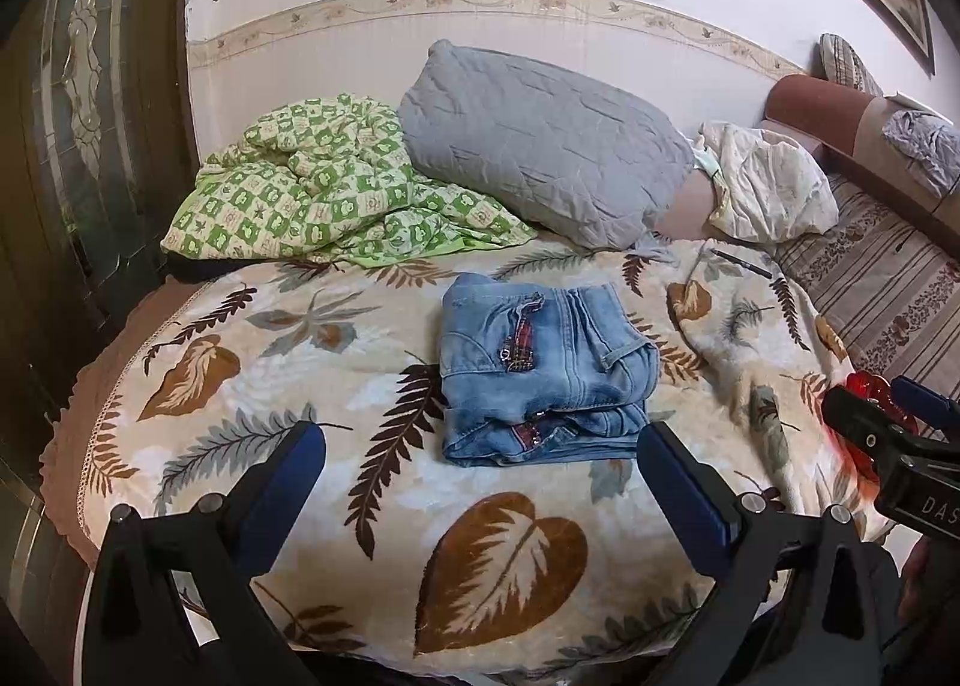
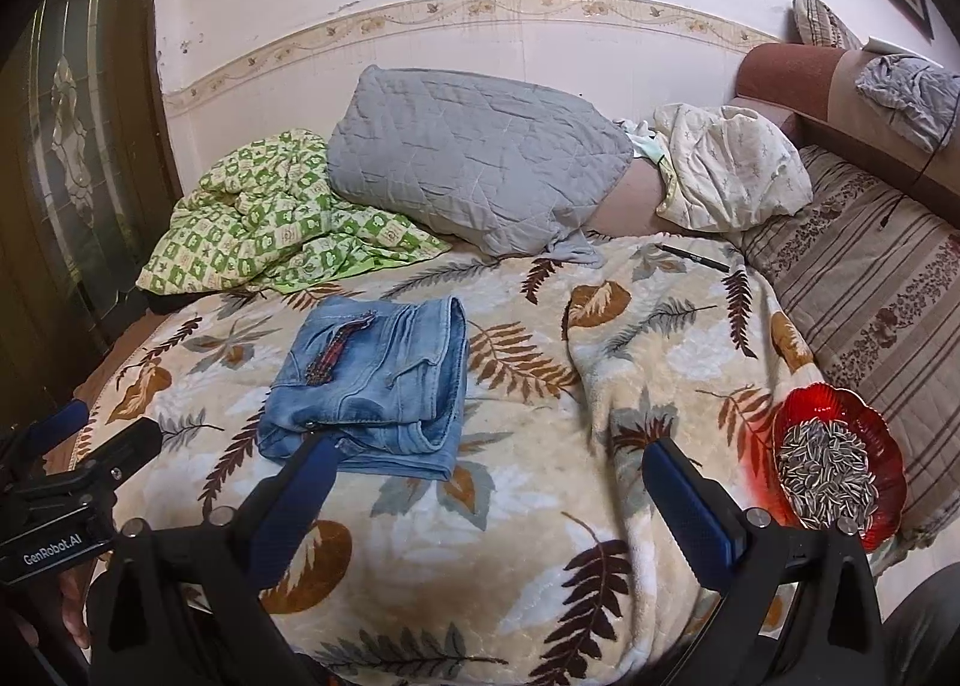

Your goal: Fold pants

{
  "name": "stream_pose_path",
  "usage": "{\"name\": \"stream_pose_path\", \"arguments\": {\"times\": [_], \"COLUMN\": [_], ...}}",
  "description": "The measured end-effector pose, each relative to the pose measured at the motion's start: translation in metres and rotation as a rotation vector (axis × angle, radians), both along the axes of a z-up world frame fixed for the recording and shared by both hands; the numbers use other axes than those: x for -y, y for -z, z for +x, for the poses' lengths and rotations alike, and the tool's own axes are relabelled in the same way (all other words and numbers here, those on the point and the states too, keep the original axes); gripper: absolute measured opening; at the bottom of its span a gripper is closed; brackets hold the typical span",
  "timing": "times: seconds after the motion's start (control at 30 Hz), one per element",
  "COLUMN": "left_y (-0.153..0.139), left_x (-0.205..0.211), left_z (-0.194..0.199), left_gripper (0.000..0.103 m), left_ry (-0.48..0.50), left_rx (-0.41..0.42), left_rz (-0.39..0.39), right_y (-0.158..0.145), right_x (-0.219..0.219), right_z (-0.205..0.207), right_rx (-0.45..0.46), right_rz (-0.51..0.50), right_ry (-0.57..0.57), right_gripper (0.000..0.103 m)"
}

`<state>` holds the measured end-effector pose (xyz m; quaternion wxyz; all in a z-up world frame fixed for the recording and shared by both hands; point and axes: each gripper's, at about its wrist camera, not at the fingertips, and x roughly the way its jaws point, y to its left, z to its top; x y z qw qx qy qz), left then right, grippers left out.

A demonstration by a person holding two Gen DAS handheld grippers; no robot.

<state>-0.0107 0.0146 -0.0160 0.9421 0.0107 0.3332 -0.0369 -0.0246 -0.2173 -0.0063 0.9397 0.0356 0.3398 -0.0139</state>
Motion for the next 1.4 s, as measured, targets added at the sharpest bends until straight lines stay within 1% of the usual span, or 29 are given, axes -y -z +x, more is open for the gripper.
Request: {"name": "stream_pose_path", "arguments": {"times": [0.5,1.4], "left_y": [0.0017,0.0052], "left_x": [0.0015,-0.0028], "left_z": [-0.0018,0.0014], "left_gripper": [0.103,0.103], "left_ry": [0.003,-0.008], "left_rx": [-0.002,-0.016], "left_rz": [0.003,0.007], "right_y": [0.0056,0.0104], "right_x": [-0.0054,-0.0013], "right_z": [0.0000,0.0003], "right_rx": [-0.010,-0.027], "right_rz": [-0.010,-0.023], "right_ry": [-0.002,0.010], "right_gripper": [0.103,0.103]}}
